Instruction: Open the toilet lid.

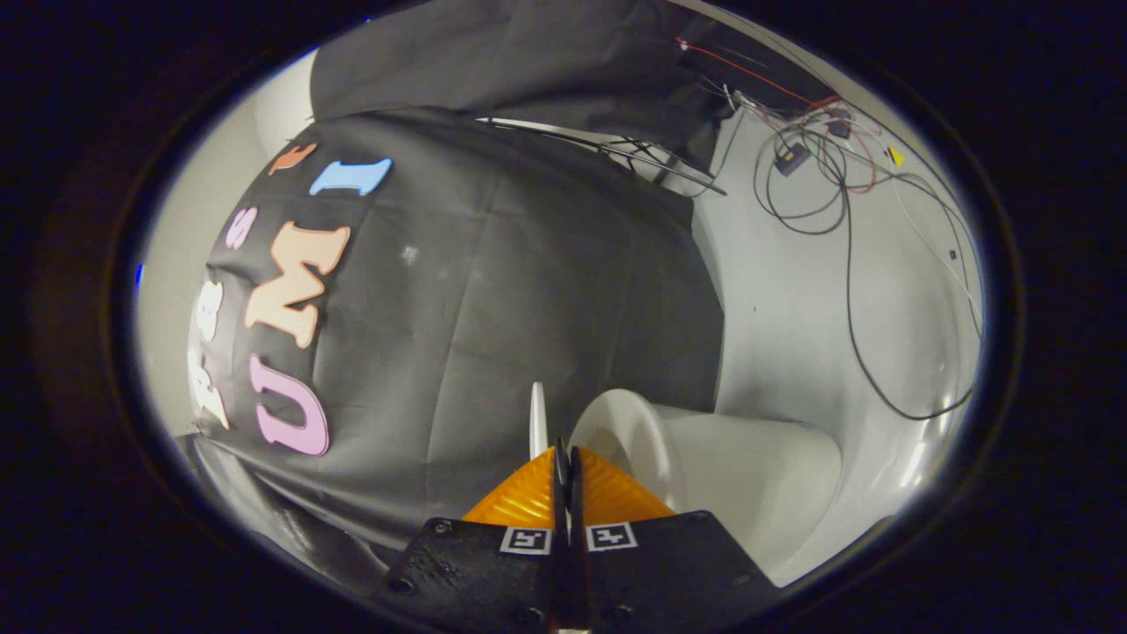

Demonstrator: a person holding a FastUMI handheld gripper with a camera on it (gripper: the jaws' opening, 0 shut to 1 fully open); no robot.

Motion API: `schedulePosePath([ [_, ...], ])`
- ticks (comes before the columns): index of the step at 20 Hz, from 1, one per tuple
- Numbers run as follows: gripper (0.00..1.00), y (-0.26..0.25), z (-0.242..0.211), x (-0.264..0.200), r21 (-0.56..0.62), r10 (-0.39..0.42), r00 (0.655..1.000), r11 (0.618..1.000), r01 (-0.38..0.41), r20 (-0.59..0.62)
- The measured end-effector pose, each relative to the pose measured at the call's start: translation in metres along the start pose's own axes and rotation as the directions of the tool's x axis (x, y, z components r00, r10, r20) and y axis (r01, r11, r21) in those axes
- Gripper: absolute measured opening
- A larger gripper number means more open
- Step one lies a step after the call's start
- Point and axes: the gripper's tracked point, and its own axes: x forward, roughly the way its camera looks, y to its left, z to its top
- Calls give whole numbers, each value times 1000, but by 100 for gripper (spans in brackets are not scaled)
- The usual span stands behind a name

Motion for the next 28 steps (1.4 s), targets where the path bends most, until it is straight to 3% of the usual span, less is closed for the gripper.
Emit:
schedulePosePath([
  [3,0,54,-8,-11,-80,78,997,994,-77,3],
  [9,0,148,-42,-28,-305,121,992,944,-125,-33],
  [14,0,200,-75,-39,-474,141,987,866,-160,-76],
  [22,0,257,-133,-49,-575,222,968,780,-247,-115],
  [28,0,299,-187,-51,-699,197,962,662,-272,-188],
])
